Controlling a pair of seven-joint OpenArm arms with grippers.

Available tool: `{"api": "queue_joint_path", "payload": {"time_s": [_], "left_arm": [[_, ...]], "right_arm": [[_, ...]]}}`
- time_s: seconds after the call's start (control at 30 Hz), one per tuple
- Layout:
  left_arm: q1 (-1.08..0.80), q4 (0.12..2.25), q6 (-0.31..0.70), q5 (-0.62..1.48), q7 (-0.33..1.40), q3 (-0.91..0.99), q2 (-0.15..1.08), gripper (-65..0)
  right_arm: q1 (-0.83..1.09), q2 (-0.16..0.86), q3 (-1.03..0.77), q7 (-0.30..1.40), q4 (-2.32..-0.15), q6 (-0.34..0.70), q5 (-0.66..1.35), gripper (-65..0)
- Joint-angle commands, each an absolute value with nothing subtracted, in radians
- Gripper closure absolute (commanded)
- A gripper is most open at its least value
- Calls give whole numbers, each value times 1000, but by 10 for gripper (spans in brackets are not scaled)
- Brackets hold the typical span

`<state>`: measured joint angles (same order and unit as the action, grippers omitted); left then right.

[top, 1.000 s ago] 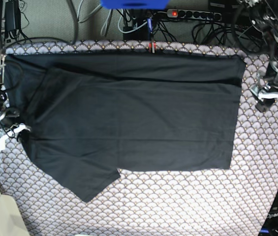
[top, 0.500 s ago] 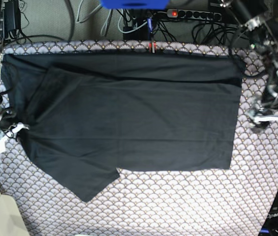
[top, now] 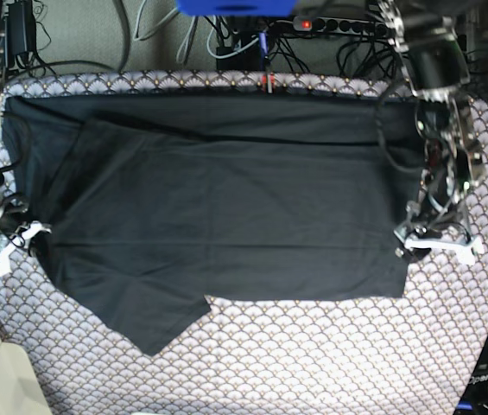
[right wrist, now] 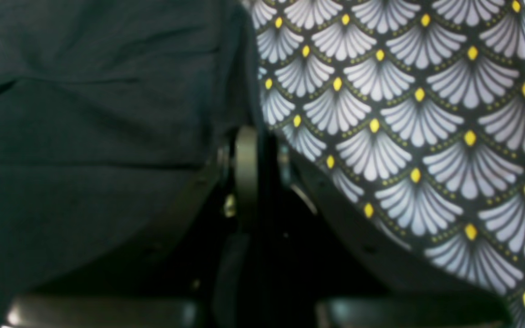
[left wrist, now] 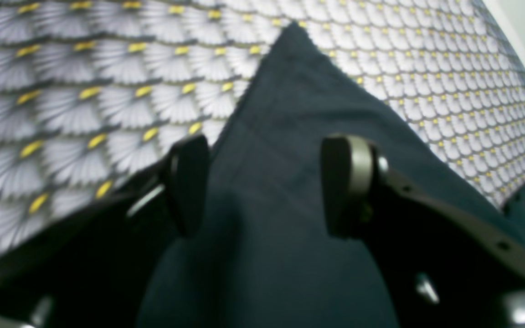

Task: Fold the T-shirt properly
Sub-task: 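Drag the grasped side edges toward the hem with both grippers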

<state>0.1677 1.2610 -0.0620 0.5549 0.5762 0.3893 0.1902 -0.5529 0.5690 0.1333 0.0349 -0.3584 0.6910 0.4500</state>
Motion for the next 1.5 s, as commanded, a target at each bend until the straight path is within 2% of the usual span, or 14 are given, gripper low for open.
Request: {"api": "queue_joint_path", "payload": {"time_s": [0.0, 0.17, 0.4, 0.8, 0.9, 1.07, 1.47], "left_arm": [[216, 1231, -61, 556, 536, 375, 219, -380], [334, 1056, -67, 519, 483, 278, 265, -380], [476, 828, -64, 278, 395, 147, 248, -380], [602, 476, -58, 223, 162, 133, 229, -380], [625, 427, -54, 223, 119, 128, 229, -380], [641, 386, 35, 232, 85, 97, 223, -380], [618, 378, 45, 236, 70, 99, 206, -373]], "right_arm": [[-579, 591, 131, 8, -371, 698, 466, -35], [-579, 591, 133, 8, -372, 698, 464, -36], [-579, 591, 133, 8, -372, 698, 463, -36], [-579, 591, 134, 8, -372, 698, 461, -37], [-579, 591, 134, 8, -371, 698, 461, -37], [-579, 591, 134, 8, -371, 698, 461, -37], [-579, 590, 134, 8, -369, 698, 461, -37]]}}
